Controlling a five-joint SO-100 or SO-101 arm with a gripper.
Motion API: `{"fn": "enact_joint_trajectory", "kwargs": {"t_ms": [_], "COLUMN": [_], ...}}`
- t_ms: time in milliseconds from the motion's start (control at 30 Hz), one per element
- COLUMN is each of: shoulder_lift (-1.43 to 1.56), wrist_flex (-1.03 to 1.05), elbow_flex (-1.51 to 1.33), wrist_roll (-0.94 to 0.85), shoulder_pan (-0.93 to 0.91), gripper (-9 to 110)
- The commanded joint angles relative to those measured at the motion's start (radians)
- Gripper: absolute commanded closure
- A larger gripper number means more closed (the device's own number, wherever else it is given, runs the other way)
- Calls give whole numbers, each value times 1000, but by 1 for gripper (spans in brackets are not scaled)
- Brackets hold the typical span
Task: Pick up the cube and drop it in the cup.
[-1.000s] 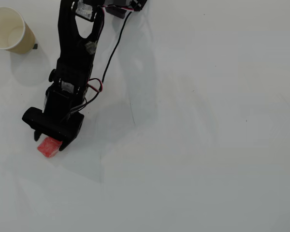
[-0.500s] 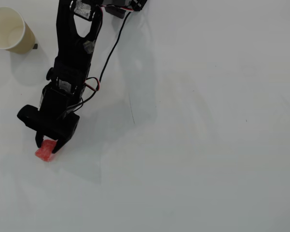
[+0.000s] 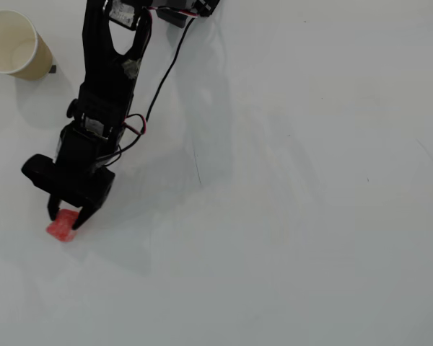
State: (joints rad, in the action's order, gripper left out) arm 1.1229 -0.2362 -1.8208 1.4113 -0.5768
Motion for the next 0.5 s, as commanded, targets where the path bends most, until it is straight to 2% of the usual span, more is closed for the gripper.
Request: {"fn": "enact_joint_trajectory", "kwargs": {"t_ms": [0,467], "shoulder_lift": [302,856], "wrist_flex": [-67,-103], "elbow_flex": [-35,-485], "wrist_roll": [6,6], "shoulder_pan": [-31,-97], "gripper": [97,97]}}
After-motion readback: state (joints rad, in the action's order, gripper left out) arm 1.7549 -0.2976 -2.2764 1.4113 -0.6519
